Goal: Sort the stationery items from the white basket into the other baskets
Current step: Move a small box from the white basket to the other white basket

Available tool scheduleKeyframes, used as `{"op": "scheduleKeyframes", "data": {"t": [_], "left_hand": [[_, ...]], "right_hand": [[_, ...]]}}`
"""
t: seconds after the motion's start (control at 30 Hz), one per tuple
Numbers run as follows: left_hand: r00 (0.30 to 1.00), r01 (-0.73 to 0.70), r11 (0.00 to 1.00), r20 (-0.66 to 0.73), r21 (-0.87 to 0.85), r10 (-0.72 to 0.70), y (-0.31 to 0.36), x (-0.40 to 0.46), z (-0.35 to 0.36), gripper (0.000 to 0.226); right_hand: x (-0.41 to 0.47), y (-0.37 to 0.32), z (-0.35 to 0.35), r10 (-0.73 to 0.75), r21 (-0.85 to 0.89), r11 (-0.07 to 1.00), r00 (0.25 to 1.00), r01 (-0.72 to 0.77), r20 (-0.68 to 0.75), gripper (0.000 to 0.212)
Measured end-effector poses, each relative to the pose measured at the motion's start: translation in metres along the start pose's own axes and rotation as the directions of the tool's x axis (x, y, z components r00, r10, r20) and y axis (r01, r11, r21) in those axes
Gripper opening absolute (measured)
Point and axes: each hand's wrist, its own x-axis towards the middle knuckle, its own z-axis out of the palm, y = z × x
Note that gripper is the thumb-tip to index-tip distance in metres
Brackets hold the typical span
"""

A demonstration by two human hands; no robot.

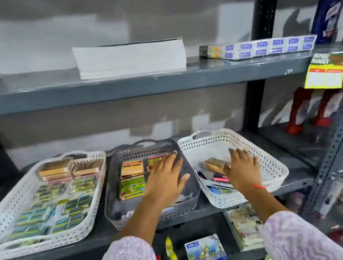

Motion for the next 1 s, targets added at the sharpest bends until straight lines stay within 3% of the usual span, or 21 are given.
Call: {"op": "scheduleKeyframes", "data": {"t": [0.13,0.3,0.37,0.57,0.7,0.83,1.0], "left_hand": [[0.999,-0.030,0.999,0.020,-0.036,0.031,0.006,0.046,0.025,0.057],[0.975,-0.046,0.994,0.210,-0.097,0.066,0.015,0.072,0.062,0.058],[0.970,-0.047,0.993,0.233,-0.107,0.071,0.017,0.072,0.070,0.055],[0.967,-0.018,0.987,0.249,-0.159,0.058,0.018,0.072,0.076,0.050],[0.968,0.006,0.981,0.248,-0.196,0.044,0.019,0.071,0.078,0.049],[0.967,0.009,0.982,0.252,-0.190,0.040,0.018,0.070,0.078,0.049],[0.964,0.002,0.982,0.260,-0.187,0.048,0.018,0.068,0.069,0.051]], "right_hand": [[0.046,0.010,0.020,0.085,0.017,0.995,0.951,-0.094,0.298,0.061],[0.085,0.018,0.044,-0.084,-0.025,0.993,0.851,0.113,0.518,0.057],[0.088,0.021,0.051,-0.098,-0.038,0.990,0.846,0.138,0.524,0.055],[0.090,0.028,0.064,-0.022,0.024,1.000,0.875,0.011,0.483,0.062],[0.077,0.020,0.038,-0.107,0.014,0.993,0.869,0.115,0.484,0.059],[0.071,0.015,0.027,-0.132,0.052,0.991,0.885,0.122,0.446,0.057],[0.065,0.010,0.021,-0.047,0.149,0.989,0.911,-0.016,0.411,0.053]]}}
